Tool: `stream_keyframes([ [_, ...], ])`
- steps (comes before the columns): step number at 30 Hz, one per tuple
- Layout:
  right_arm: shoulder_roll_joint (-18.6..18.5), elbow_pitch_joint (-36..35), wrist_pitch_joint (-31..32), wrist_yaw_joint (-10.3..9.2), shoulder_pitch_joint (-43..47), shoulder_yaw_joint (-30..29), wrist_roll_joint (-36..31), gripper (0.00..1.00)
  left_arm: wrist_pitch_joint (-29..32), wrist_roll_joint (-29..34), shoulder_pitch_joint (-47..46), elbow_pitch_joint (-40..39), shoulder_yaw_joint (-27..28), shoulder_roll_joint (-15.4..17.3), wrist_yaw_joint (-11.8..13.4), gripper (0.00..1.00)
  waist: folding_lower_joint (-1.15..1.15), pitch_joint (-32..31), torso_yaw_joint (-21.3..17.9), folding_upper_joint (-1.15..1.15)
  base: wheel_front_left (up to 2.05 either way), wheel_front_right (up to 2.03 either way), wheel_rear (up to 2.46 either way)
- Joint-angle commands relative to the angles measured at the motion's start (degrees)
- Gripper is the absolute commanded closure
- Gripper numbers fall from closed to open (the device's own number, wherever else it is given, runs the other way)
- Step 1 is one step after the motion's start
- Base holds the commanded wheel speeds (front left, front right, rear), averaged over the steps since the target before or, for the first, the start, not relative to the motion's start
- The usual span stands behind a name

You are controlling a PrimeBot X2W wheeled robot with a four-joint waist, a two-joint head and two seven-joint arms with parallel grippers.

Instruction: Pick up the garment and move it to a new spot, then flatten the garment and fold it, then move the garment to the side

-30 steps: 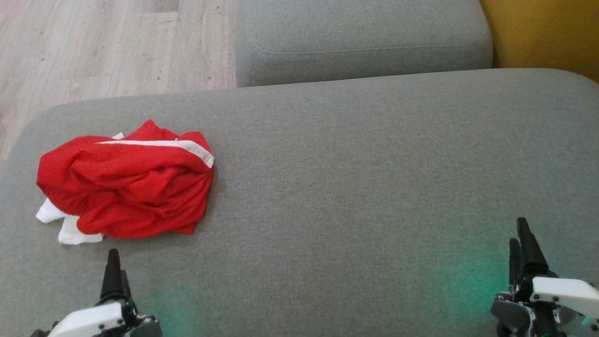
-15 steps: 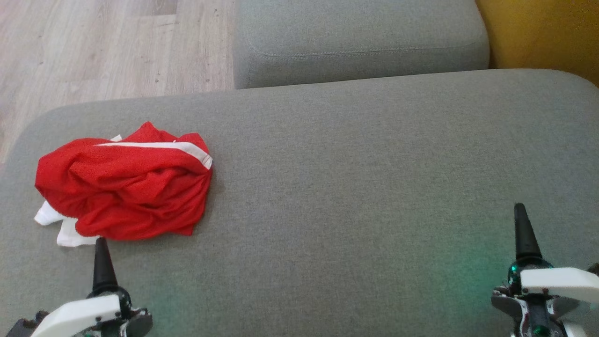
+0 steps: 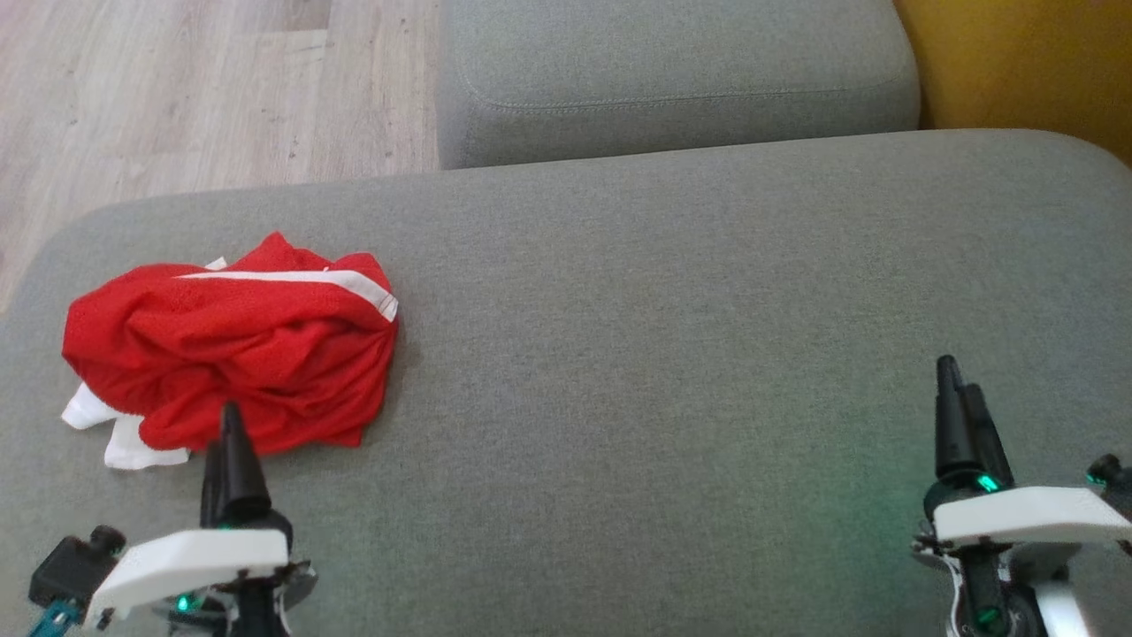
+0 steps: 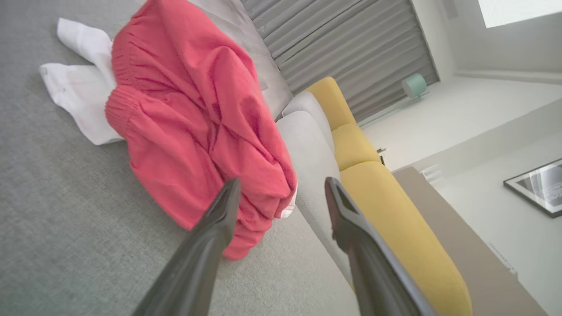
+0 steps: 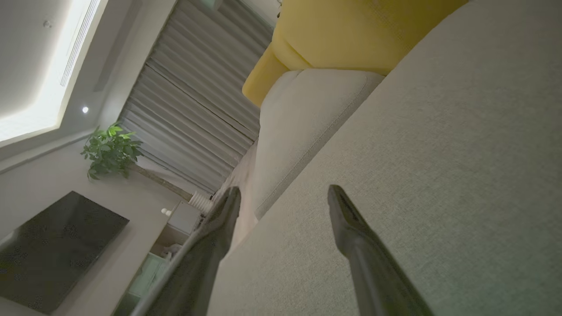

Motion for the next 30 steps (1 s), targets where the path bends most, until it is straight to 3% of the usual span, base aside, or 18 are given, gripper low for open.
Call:
stream_keyframes([
  [1, -0.38, -2.63, -0.88, -0.02, -2.36, 0.98, -3.03, 0.0, -0.8, 2.59, -1.95, -2.88, -0.04, 0.48, 0.32, 0.0, 0.0, -0.02, -0.02, 0.0, 0.0, 0.0, 0.0],
  [15, -0.42, -4.33, -3.08, -0.02, -2.2, 2.52, -17.2, 0.0, -2.99, 21.05, -2.92, -3.72, -6.88, 1.83, 1.57, 0.0, 0.0, 0.03, -0.13, 0.0, 0.0, 0.0, 0.0],
  [20, -0.44, -3.92, -3.93, -0.02, -1.9, 3.03, -21.56, 0.0, -3.83, 27.49, -3.79, -2.42, -11.57, 3.91, 4.09, 0.0, 0.0, 0.11, -0.3, 0.0, 0.0, 0.0, 0.0],
  [30, -0.48, -4.78, -5.61, -0.03, -1.83, 4.75, -30.98, 0.0, -5.51, 33.28, -5.74, -2.31, -17.7, 6.46, 8.95, 0.0, 0.0, 0.4, -1.04, 0.0, 0.0, 0.0, 0.0],
])
